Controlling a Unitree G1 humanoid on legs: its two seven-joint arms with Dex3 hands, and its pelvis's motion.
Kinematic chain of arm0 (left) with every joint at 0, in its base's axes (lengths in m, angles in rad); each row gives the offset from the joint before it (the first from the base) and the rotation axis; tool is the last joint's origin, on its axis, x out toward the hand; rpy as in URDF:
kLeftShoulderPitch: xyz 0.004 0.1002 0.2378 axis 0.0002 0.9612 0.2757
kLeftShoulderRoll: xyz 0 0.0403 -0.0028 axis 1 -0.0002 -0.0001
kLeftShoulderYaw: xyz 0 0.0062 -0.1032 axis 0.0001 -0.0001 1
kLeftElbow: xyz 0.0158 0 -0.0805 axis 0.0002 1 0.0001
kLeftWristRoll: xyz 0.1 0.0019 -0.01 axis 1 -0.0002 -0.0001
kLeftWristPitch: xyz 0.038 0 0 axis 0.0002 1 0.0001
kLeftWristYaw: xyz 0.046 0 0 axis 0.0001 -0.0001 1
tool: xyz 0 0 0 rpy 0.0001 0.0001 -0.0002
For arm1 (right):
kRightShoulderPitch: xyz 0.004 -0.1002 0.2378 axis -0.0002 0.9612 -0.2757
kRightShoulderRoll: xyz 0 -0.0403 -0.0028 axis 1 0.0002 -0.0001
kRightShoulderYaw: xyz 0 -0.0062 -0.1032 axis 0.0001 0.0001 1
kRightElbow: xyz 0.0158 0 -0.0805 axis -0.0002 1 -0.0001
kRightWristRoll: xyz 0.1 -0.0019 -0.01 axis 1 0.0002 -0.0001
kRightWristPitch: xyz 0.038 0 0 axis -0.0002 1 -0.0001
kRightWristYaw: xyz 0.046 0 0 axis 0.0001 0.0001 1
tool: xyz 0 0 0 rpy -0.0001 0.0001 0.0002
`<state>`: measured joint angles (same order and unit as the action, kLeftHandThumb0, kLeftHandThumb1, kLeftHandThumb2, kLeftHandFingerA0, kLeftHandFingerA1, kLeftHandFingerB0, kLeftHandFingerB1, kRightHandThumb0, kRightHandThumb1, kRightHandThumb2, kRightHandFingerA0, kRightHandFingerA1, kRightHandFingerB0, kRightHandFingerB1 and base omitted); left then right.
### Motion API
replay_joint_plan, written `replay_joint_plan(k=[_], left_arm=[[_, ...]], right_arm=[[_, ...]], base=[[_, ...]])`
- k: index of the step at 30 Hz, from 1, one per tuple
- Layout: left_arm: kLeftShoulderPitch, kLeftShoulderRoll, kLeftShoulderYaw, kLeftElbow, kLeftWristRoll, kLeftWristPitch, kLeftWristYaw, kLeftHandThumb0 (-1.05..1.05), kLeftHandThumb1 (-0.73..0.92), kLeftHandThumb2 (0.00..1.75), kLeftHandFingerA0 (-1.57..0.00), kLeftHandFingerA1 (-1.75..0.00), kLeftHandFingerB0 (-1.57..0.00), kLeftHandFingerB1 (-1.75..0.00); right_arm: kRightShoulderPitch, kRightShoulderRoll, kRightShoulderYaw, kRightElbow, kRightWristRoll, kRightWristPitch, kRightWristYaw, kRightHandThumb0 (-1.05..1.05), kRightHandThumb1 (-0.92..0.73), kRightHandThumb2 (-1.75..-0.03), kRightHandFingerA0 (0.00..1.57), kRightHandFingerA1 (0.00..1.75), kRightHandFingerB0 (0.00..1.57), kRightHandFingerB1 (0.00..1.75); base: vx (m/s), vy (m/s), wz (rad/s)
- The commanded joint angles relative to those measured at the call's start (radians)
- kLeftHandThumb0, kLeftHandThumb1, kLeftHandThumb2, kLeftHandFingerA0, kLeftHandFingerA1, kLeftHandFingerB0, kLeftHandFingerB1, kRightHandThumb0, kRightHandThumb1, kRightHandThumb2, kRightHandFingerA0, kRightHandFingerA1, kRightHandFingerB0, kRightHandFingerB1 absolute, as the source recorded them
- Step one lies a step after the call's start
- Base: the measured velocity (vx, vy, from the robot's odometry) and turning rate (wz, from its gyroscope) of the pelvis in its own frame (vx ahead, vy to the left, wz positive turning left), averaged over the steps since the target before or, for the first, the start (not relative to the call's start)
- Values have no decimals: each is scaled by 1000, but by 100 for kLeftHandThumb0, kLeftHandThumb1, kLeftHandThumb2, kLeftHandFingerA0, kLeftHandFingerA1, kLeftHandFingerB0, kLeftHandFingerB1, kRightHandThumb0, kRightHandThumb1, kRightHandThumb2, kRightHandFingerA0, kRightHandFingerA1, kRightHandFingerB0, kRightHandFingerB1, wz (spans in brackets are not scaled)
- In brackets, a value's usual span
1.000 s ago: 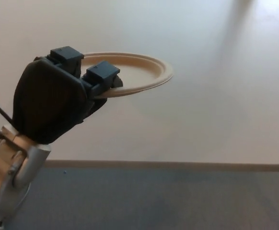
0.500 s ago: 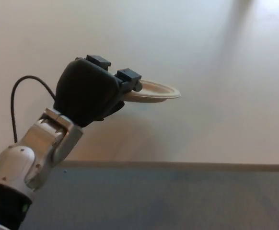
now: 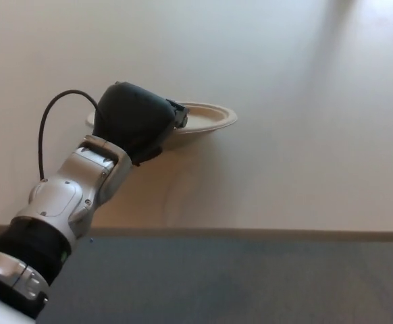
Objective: A person passes a plate to the robot and the robot grabs it with its left hand and places it at the centre of the table infront of it
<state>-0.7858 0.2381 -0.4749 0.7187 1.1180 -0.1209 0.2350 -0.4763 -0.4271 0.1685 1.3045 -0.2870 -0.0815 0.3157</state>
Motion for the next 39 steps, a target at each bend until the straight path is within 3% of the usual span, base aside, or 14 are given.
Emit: replay_joint_plan(k=[1, 3, 4, 5, 8, 9, 10, 19, 29, 33, 36, 37, 38, 39], left_arm=[[-9, -4, 1, -14, -58, 112, -140, -40, 69, 62, -80, -78, -36, -33], [6, -5, 5, -50, -76, 128, -190, -40, 69, 62, -80, -78, -36, -33], [6, -8, 15, -72, -97, 143, -242, -62, 56, 82, -32, -46, -14, -38], [12, -13, 24, -117, -126, 173, -338, -37, 33, 93, 0, -46, 0, -48], [24, -13, 23, -162, -134, 199, -407, -37, 33, 93, 0, -46, 0, -48], [19, -17, 45, -186, -171, 217, -466, -92, 62, 59, -9, -29, 0, -9], [15, -21, 67, -203, -211, 234, -519, -91, 50, 96, -8, -14, 0, 0], [36, -24, 166, -252, -433, 231, -736, -94, 86, 129, 0, -22, 0, -11], [25, 10, 164, -228, -478, 168, -835, -90, 92, 134, -8, -21, -7, -13], [-24, -20, 218, -183, -565, 311, -990, -96, 84, 127, -1, -16, 0, -8], [-49, -21, 222, -167, -576, 341, -1031, -92, 80, 123, 0, -39, -14, -21], [-56, -23, 223, -167, -580, 356, -1046, -101, 92, 81, -9, -34, -7, -24], [-58, -24, 223, -169, -583, 364, -1055, -101, 92, 81, -9, -34, -7, -24], [-54, -18, 216, -179, -571, 341, -1034, -89, 80, 125, -16, -50, 0, -38]], right_arm=[[1, 1, 3, 4, -7, 0, 3, -54, -73, -61, 65, 60, 46, 45], [9, -1, 8, 3, -11, -6, 2, -54, -73, -61, 65, 60, 46, 45], [11, -1, 6, 3, -9, -6, 3, -54, -73, -61, 64, 59, 47, 46], [20, -3, 6, 3, -9, -9, 4, -54, -57, -100, 62, 71, 37, 57], [32, -5, 9, 3, -10, -12, 4, -54, -57, -100, 62, 71, 37, 57], [30, -8, 13, 1, -13, -15, 15, -53, -74, -61, 60, 60, 47, 47], [29, -8, 13, 0, -12, -15, 20, -54, -73, -61, 61, 61, 47, 48], [40, -10, 15, 1, -13, -10, 14, -52, -73, -61, 59, 59, 45, 47], [28, -7, 4, 2, 1, -7, 35, -49, -70, -61, 58, 61, 44, 48], [17, -10, 3, 2, 1, -9, 43, -51, -67, -60, 57, 61, 45, 48], [14, -11, 4, -2, 0, -13, 38, -49, -66, -59, 59, 61, 48, 48], [12, -11, 5, -3, -1, -15, 35, -49, -66, -59, 60, 61, 48, 48], [12, -12, 6, -3, -2, -15, 35, -49, -66, -59, 60, 61, 48, 48], [7, -10, 2, -2, 1, -5, 34, -48, -65, -59, 58, 61, 45, 47]], base=[[0, 0, 0], [0, 0, 0], [0, 0, 0], [0, 0, 0], [0, 0, 0], [0, 0, 0], [0, 0, 0], [0, 0, 0], [0, 0, 0], [0, 0, 0], [0, 0, 0], [0, 0, 0], [0, 0, 0], [0, 0, 0]])
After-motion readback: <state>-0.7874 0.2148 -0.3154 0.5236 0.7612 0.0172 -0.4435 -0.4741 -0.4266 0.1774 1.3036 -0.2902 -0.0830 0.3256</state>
